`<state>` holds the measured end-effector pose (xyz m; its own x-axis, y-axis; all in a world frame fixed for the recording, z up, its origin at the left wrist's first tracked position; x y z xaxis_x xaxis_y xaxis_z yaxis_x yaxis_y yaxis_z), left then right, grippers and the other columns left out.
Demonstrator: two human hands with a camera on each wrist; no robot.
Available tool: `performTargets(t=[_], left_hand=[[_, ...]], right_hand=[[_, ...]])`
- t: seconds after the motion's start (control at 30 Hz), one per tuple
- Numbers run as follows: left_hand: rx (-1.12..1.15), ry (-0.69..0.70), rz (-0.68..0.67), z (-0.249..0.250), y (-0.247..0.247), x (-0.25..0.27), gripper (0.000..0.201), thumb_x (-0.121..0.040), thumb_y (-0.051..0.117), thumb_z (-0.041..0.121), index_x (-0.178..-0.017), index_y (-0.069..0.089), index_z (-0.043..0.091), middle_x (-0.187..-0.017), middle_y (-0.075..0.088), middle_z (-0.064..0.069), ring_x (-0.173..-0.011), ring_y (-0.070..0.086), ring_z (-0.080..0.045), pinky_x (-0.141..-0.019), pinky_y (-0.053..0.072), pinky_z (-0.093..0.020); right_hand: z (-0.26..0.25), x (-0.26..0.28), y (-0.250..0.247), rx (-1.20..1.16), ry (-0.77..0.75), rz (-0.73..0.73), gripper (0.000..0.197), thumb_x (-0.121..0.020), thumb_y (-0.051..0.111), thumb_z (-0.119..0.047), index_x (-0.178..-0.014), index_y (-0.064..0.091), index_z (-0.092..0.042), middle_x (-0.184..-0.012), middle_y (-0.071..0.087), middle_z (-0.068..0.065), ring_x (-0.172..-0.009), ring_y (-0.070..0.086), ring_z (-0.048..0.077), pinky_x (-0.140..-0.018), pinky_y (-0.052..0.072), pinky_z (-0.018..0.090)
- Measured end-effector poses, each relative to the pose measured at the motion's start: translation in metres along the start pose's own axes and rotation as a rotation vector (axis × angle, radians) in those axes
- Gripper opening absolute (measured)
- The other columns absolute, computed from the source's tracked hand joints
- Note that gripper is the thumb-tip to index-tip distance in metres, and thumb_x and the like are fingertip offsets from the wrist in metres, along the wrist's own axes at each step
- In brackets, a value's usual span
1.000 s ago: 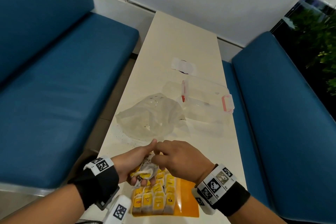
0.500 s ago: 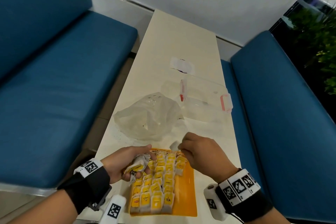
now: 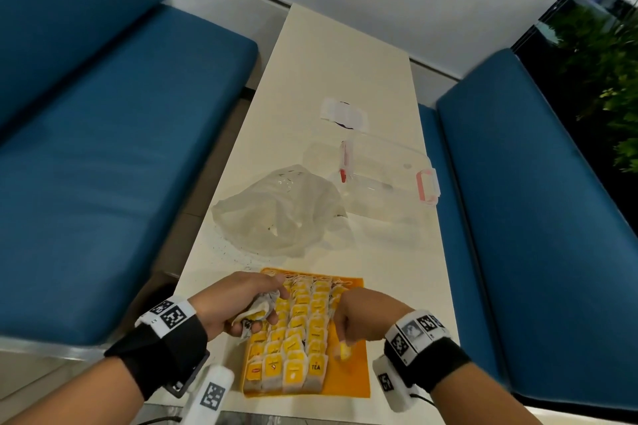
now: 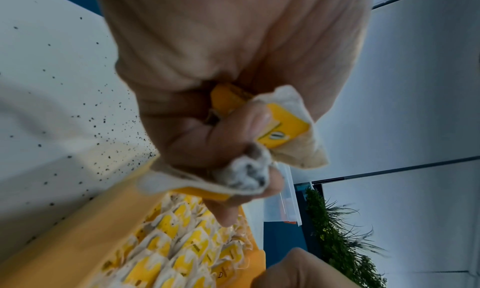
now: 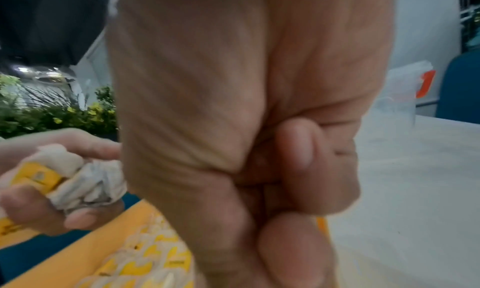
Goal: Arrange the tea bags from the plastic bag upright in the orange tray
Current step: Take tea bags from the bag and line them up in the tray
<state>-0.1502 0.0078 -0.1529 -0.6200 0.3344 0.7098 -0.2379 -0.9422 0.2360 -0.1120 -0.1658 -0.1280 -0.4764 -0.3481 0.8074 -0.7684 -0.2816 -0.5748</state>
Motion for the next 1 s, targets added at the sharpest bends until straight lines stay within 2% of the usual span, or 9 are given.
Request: performTargets(t=[0.13,0.27,0.43,0.53,0.6,0.67,0.87,0.93,1.0], left_hand=[[-0.017,-0.005,0.002,-0.001,0.0,0.002,0.042,-0.098,0.054,0.05,-0.108,0.071,0.013,-0.081,0.068,-0.012,-0.051,0.051,-0.016,-0.039,0.026,-0.017],[-0.025,-0.006,0.004,-0.001,-0.001,0.002,0.042,-0.098,0.054,0.05,-0.109,0.07,0.013,-0.08,0.068,-0.011,-0.05,0.051,-0.015,-0.039,0.026,-0.017],[-0.021,-0.007,-0.007,-0.001,-0.002,0.002,0.042,-0.098,0.053,0.052,-0.108,0.07,0.015,-0.08,0.069,-0.011,-0.05,0.052,-0.015,-0.039,0.027,-0.018],[-0.016,-0.008,-0.012,-0.002,-0.002,0.001,0.042,-0.098,0.052,0.052,-0.107,0.07,0.014,-0.081,0.069,-0.012,-0.05,0.052,-0.015,-0.04,0.027,-0.018],[-0.01,-0.017,-0.011,-0.003,-0.003,0.002,0.044,-0.099,0.05,0.052,-0.107,0.07,0.014,-0.082,0.069,-0.012,-0.05,0.051,-0.016,-0.04,0.027,-0.018],[0.006,-0.028,-0.014,-0.003,-0.003,0.002,0.047,-0.099,0.048,0.054,-0.108,0.07,0.013,-0.082,0.068,-0.012,-0.05,0.051,-0.016,-0.039,0.027,-0.017],[0.067,-0.043,-0.03,-0.001,-0.003,0.002,0.066,-0.096,0.042,0.067,-0.109,0.072,0.01,-0.085,0.069,-0.017,-0.052,0.053,-0.019,-0.039,0.03,-0.018],[0.088,-0.046,-0.031,0.001,-0.002,0.001,0.07,-0.096,0.038,0.069,-0.11,0.072,0.009,-0.086,0.069,-0.017,-0.053,0.054,-0.02,-0.041,0.03,-0.018],[0.109,-0.052,-0.034,0.003,0.0,0.0,0.072,-0.096,0.036,0.07,-0.109,0.072,0.009,-0.085,0.068,-0.017,-0.053,0.054,-0.02,-0.042,0.028,-0.017]], right_hand=[[0.01,-0.018,-0.012,0.07,0.117,0.186,0.018,-0.085,0.056,-0.001,-0.094,0.071,-0.008,-0.103,0.068,0.013,-0.094,0.065,0.029,-0.074,0.05,0.033],[0.012,-0.018,-0.018,0.089,0.197,0.286,0.023,-0.087,0.05,0.001,-0.099,0.066,-0.009,-0.104,0.062,0.015,-0.098,0.064,0.033,-0.07,0.044,0.03],[0.016,-0.011,-0.018,0.002,0.267,0.33,0.028,-0.088,0.043,0.0,-0.068,0.041,-0.018,-0.07,0.032,-0.002,-0.099,0.063,0.031,-0.069,0.036,0.028],[0.018,-0.011,-0.015,-0.016,0.304,0.335,0.035,-0.087,0.047,-0.003,-0.064,0.029,-0.021,-0.079,0.046,0.002,-0.1,0.063,0.031,-0.068,0.036,0.028],[0.017,-0.011,-0.016,0.002,0.315,0.343,0.025,-0.088,0.047,-0.004,-0.07,0.037,-0.018,-0.104,0.06,0.011,-0.102,0.063,0.03,-0.069,0.037,0.028],[0.015,-0.009,-0.017,0.013,0.329,0.344,0.012,-0.089,0.047,-0.004,-0.088,0.051,-0.015,-0.115,0.061,0.013,-0.104,0.063,0.029,-0.07,0.038,0.027],[0.009,-0.002,-0.027,-0.05,0.319,0.375,0.009,-0.09,0.048,-0.008,-0.094,0.053,-0.015,-0.113,0.061,0.013,-0.103,0.063,0.029,-0.071,0.041,0.028],[0.004,0.009,-0.045,-0.07,0.284,0.496,0.013,-0.092,0.049,-0.017,-0.103,0.057,-0.015,-0.111,0.062,0.008,-0.101,0.064,0.027,-0.071,0.045,0.03],[-0.02,0.026,-0.067,-0.117,0.107,0.651,0.029,-0.092,0.056,-0.032,-0.119,0.059,-0.025,-0.115,0.061,-0.004,-0.098,0.064,0.018,-0.08,0.052,0.033]])
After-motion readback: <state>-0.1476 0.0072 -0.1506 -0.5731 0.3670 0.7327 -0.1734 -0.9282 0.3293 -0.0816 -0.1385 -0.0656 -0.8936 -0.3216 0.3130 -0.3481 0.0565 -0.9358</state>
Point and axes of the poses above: each hand's wrist, its own x-axis away from the middle knuckle, its own y-axis out of the palm, z = x × y, the point moved 10 cm from there along -x, towards the middle knuckle
